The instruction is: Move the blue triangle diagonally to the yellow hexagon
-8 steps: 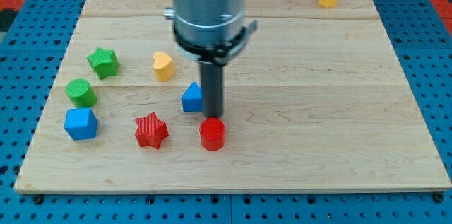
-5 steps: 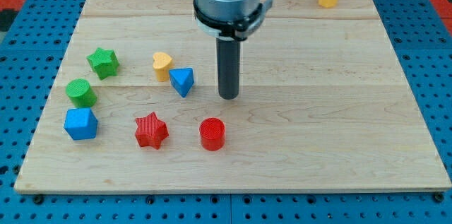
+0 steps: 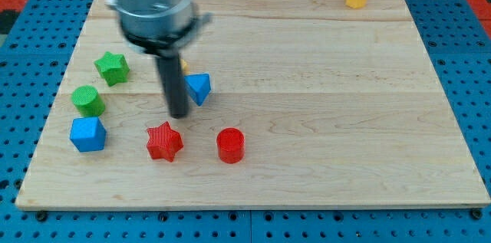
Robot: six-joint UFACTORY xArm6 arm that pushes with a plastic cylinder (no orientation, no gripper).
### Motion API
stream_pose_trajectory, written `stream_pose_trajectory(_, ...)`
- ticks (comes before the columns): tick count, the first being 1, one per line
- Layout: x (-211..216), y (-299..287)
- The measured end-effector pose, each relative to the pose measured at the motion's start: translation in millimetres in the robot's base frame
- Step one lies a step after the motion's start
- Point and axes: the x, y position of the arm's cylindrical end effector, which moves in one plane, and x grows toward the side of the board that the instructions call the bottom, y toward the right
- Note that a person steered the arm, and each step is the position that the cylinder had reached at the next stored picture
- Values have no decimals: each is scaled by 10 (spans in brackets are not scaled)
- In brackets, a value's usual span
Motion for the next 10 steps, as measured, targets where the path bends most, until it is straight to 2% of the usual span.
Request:
stream_pose_trajectory(1, -147, 279)
stream_pose_trajectory(2, -154, 883)
stream_pose_trajectory(3, -770, 714)
stream_pose_trajectory(4, -989, 581)
stream_pose_trajectory(6, -997, 732)
stream_pose_trajectory(7, -811, 858)
stream_pose_trajectory(8, -889, 1290)
stream_pose_trajectory(9, -932, 1384)
stream_pose_trajectory(10, -1168, 1397)
